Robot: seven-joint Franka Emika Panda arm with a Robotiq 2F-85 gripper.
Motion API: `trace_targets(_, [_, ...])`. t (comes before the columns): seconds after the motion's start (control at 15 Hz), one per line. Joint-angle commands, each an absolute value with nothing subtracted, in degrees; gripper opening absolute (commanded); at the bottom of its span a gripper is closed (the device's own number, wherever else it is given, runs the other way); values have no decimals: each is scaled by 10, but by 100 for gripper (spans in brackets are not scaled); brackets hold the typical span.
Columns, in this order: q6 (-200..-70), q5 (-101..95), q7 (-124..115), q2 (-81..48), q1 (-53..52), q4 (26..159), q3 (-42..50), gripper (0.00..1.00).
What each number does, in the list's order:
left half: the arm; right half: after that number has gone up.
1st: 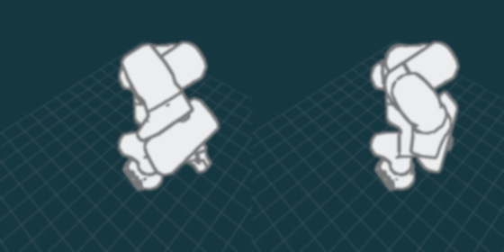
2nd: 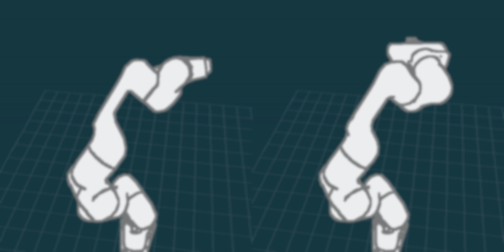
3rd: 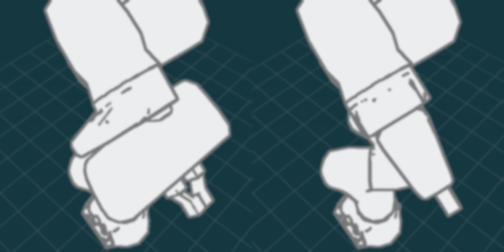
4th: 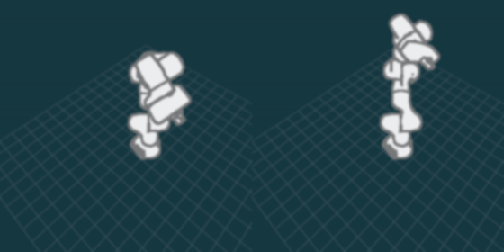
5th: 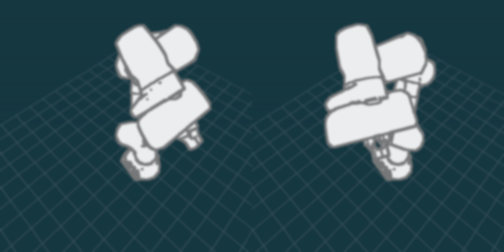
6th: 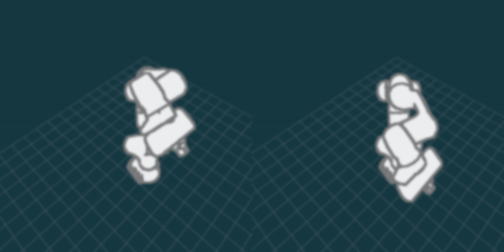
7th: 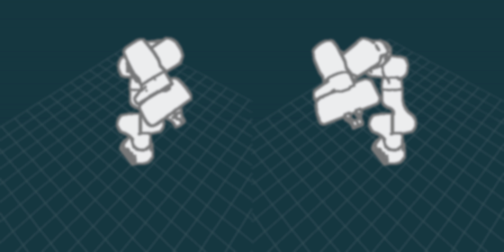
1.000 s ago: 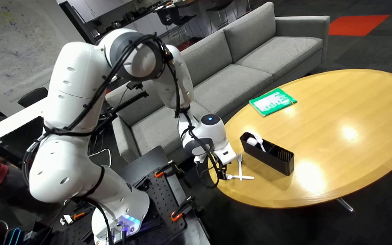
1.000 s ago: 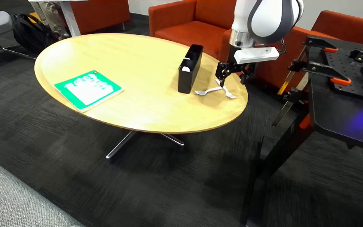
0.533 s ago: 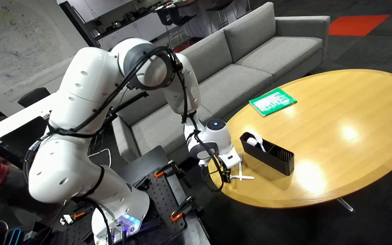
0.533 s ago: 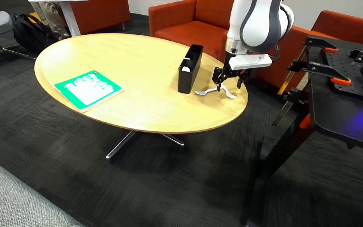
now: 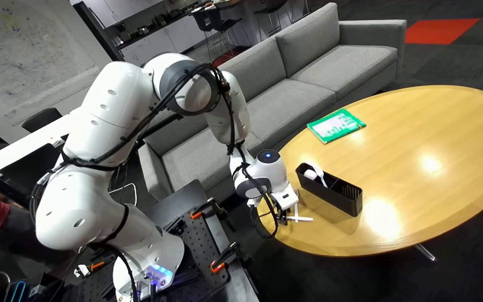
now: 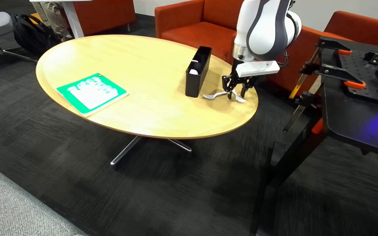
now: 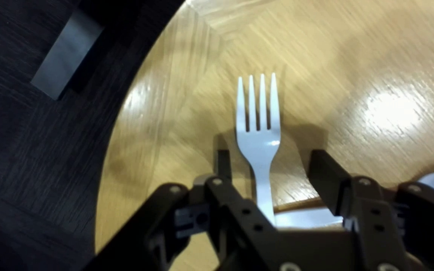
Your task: Pick one fork and put it in the black box
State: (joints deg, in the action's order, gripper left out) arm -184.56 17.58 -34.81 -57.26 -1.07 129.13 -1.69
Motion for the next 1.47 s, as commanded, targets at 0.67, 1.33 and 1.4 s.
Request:
trace_targets(0.67, [-1838,223,-324,-454,-24,1391,-27,3])
trace_targets(1.33, [-1758,280,-253,-254,349,1480,-339,3])
trace_targets(1.4, [-1743,315,-231,-251,395,1470,-384,3])
